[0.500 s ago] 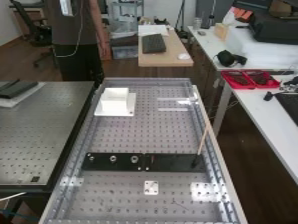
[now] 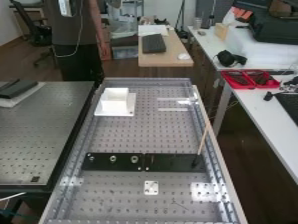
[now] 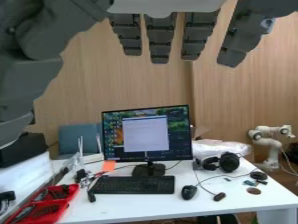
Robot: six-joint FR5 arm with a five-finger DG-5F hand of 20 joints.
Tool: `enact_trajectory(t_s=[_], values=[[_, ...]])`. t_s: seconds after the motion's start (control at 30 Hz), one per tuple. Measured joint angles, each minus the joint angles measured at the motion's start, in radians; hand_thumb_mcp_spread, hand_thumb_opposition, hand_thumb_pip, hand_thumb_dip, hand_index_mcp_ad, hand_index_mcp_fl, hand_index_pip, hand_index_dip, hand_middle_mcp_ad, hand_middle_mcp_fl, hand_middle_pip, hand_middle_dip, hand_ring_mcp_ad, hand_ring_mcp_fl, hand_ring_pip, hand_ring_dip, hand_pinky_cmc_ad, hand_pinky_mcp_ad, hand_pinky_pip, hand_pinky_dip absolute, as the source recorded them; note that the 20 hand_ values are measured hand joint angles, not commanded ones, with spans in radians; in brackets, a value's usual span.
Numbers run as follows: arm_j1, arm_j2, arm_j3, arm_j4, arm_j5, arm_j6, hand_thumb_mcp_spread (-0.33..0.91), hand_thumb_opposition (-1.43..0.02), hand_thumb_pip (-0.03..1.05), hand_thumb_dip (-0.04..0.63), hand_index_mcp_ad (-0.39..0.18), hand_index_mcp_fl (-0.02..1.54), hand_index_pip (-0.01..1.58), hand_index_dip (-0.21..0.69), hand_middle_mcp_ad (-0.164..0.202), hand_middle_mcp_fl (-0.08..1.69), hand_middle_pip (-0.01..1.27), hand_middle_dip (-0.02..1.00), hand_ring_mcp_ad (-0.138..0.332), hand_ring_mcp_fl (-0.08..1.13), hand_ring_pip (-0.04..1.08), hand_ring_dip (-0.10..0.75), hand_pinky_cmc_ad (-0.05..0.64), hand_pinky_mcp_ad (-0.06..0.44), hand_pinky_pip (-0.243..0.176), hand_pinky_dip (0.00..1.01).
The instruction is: Grab the smaller nut and place it in the white container
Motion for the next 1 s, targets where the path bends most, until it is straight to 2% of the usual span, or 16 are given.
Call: enact_trajectory(t_s=[0.07, 0.17, 0.27, 0.33, 0.5, 0.87, 1.0], values=[[0.001, 0.002, -0.005, 0.002, 0.000, 0.002, 0.18, -0.70, 0.40, 0.030, -0.012, 0.00, 0.05, 0.222, 0.075, 0.00, 0.12, 0.14, 0.159, 0.00, 0.08, 0.033, 0.332, 0.278, -0.052, 0.09], [0.003, 0.005, -0.011, 0.005, 0.001, 0.004, 0.18, -0.70, 0.42, 0.030, -0.012, 0.00, 0.05, 0.260, 0.075, 0.01, 0.12, 0.16, 0.159, 0.00, 0.08, 0.045, 0.367, 0.293, -0.075, 0.10], [0.005, 0.008, -0.025, 0.011, 0.004, 0.005, 0.19, -0.72, 0.44, 0.030, -0.012, 0.00, 0.06, 0.269, 0.075, 0.00, 0.12, 0.16, 0.159, 0.00, 0.08, 0.047, 0.363, 0.293, -0.075, 0.11], [0.007, 0.011, -0.035, 0.015, 0.007, 0.007, 0.19, -0.73, 0.44, 0.030, -0.014, 0.00, 0.06, 0.274, 0.072, 0.01, 0.12, 0.16, 0.154, 0.00, 0.08, 0.044, 0.384, 0.297, -0.075, 0.11], [0.014, 0.024, -0.068, 0.027, 0.019, 0.012, 0.19, -0.73, 0.45, 0.030, -0.012, 0.00, 0.05, 0.276, 0.075, 0.01, 0.12, 0.17, 0.175, 0.00, 0.09, 0.052, 0.393, 0.295, -0.079, 0.12], [0.030, 0.056, -0.142, 0.062, 0.047, 0.016, 0.19, -0.74, 0.47, 0.030, -0.010, 0.00, 0.05, 0.278, 0.075, 0.01, 0.12, 0.17, 0.171, 0.00, 0.09, 0.052, 0.394, 0.295, -0.087, 0.12], [0.024, 0.069, -0.180, 0.086, 0.047, 0.010, 0.19, -0.73, 0.47, 0.030, -0.012, 0.00, 0.06, 0.286, 0.086, 0.01, 0.12, 0.18, 0.171, 0.00, 0.09, 0.051, 0.394, 0.295, -0.087, 0.12]])
